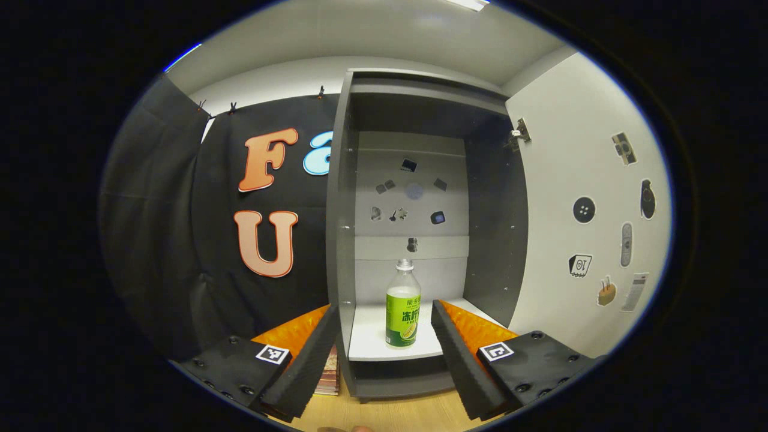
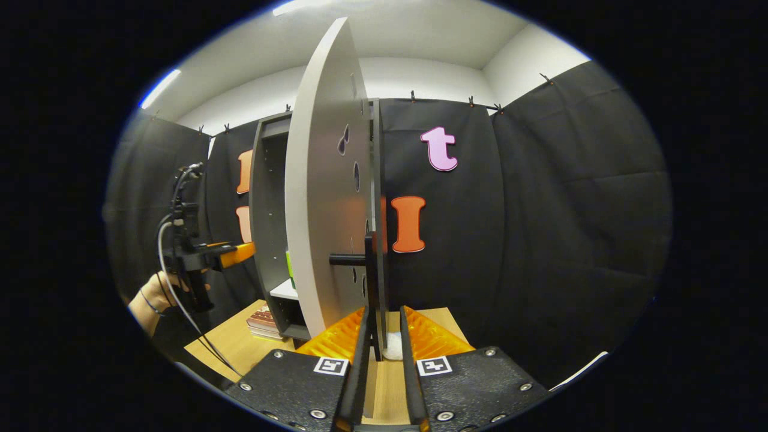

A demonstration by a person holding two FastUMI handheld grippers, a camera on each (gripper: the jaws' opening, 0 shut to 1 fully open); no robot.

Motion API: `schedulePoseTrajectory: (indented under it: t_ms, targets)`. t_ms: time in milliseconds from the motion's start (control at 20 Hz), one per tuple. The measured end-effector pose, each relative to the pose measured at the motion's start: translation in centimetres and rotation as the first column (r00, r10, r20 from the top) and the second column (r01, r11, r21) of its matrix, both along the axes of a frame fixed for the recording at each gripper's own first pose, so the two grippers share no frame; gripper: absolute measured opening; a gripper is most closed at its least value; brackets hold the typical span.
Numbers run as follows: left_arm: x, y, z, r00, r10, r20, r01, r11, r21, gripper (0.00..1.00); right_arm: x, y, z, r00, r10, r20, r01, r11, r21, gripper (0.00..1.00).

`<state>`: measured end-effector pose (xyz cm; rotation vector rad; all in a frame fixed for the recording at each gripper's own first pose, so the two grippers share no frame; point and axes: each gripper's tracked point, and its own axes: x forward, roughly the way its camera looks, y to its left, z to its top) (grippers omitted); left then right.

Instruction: Open the cabinet door with the right hand, grasp the bottle in the cabinet with the left hand and place it on the coaster, then close the cabinet door with the right hand.

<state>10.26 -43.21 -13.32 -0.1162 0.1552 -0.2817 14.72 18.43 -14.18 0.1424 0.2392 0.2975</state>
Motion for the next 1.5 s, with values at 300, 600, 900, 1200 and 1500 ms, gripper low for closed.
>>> schedulePoseTrajectory:
  t_ms: [300, 600, 900, 1200, 1500]
  targets:
    - [4.6, -4.8, -3.0, 0.999, -0.038, -0.012, 0.037, 0.999, -0.028, 0.98, 0.3, -2.5, -0.9, 0.999, -0.042, -0.004, 0.041, 0.996, -0.074, 0.37]
    - [9.8, -7.4, -5.2, 0.999, -0.032, -0.020, 0.033, 0.999, 0.027, 0.99, 0.1, -4.2, -1.7, 0.989, -0.138, -0.049, 0.134, 0.988, -0.075, 0.40]
    - [14.4, -8.0, -8.2, 0.999, 0.009, -0.048, -0.007, 0.999, 0.048, 0.99, 0.8, -5.3, -2.4, 0.976, -0.206, -0.069, 0.201, 0.977, -0.067, 0.39]
    - [16.5, -8.8, -10.1, 0.996, 0.009, -0.085, -0.006, 1.000, 0.030, 0.99, 0.9, -5.6, -3.1, 0.968, -0.229, -0.100, 0.223, 0.972, -0.068, 0.40]
    - [15.7, -9.3, -9.5, 0.996, -0.028, -0.084, 0.027, 0.999, -0.018, 0.81, 1.2, -5.6, -3.7, 0.964, -0.237, -0.116, 0.231, 0.971, -0.065, 0.40]
